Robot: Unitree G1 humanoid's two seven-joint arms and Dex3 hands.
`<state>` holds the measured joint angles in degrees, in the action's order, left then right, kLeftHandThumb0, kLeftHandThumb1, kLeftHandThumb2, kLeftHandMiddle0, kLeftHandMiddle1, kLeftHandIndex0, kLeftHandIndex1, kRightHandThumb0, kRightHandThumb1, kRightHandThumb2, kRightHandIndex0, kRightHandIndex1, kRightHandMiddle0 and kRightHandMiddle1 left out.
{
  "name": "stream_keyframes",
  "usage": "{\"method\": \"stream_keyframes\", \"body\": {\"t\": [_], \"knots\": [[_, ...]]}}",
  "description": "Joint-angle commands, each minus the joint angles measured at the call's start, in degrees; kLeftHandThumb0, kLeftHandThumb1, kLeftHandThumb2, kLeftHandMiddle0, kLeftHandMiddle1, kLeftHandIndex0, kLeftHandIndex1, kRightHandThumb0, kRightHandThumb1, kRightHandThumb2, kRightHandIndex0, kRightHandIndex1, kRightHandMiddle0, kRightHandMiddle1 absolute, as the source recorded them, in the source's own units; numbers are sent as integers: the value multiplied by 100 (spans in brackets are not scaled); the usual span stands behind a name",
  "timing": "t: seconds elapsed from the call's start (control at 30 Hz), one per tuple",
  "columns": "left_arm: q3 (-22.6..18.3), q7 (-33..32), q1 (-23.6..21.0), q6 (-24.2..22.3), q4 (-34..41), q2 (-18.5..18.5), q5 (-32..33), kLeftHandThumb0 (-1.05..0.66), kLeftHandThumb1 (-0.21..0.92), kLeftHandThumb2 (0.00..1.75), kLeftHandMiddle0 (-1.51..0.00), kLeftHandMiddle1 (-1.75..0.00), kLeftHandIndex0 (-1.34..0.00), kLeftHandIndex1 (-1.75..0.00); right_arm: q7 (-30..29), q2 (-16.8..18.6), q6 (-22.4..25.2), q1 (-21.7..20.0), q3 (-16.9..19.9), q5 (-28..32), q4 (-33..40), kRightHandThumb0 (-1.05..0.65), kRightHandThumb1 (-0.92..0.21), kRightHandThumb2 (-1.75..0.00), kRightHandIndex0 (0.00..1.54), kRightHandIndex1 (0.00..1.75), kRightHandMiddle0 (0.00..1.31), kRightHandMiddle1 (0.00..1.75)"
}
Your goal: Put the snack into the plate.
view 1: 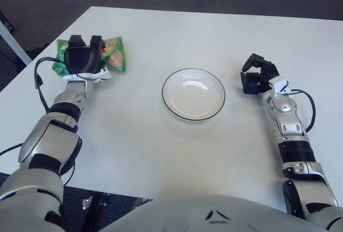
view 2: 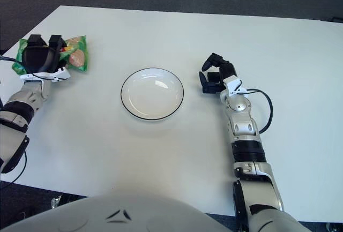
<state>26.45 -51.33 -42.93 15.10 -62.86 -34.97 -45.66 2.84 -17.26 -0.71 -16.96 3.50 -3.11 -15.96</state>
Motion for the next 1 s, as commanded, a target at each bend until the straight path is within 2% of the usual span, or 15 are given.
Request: {"method": "stream_keyframes", "body": {"t": [0.0, 0.1, 0.23, 0.37, 0.7, 0.97], "knots": [[-36, -79, 34, 250, 542, -76, -19, 54, 14, 153, -75, -175, -99, -175, 115, 69, 307, 320, -117, -76, -391, -50, -27, -137, 131, 175, 65, 175], [-157, -5, 123, 362, 1139, -159, 7, 54, 15, 152, -75, -175, -99, -175, 85, 72, 285, 305, -138, -109, -403, -50, -27, -137, 131, 175, 65, 175], [-407, 342, 462, 296, 2243, -231, 78, 53, 15, 152, -74, -175, -99, -175, 49, 57, 287, 306, -172, -165, -391, -50, -27, -137, 132, 175, 65, 175], [-610, 627, 592, 427, 2934, -226, 157, 53, 15, 152, -74, -175, -99, -175, 28, 61, 380, 301, -195, -182, -367, -50, -28, -137, 132, 175, 65, 175], [-870, 1080, 458, 761, 3388, -79, 190, 54, 14, 153, -75, -175, -101, -175, 97, 44, 404, 298, -188, -131, -376, -50, -28, -136, 132, 175, 65, 175], [-1006, 1783, 605, 945, 4499, 180, 415, 55, 13, 155, -77, -175, -102, -175, 133, 48, 312, 283, -174, -109, -474, -50, -28, -136, 132, 175, 65, 175]]}}
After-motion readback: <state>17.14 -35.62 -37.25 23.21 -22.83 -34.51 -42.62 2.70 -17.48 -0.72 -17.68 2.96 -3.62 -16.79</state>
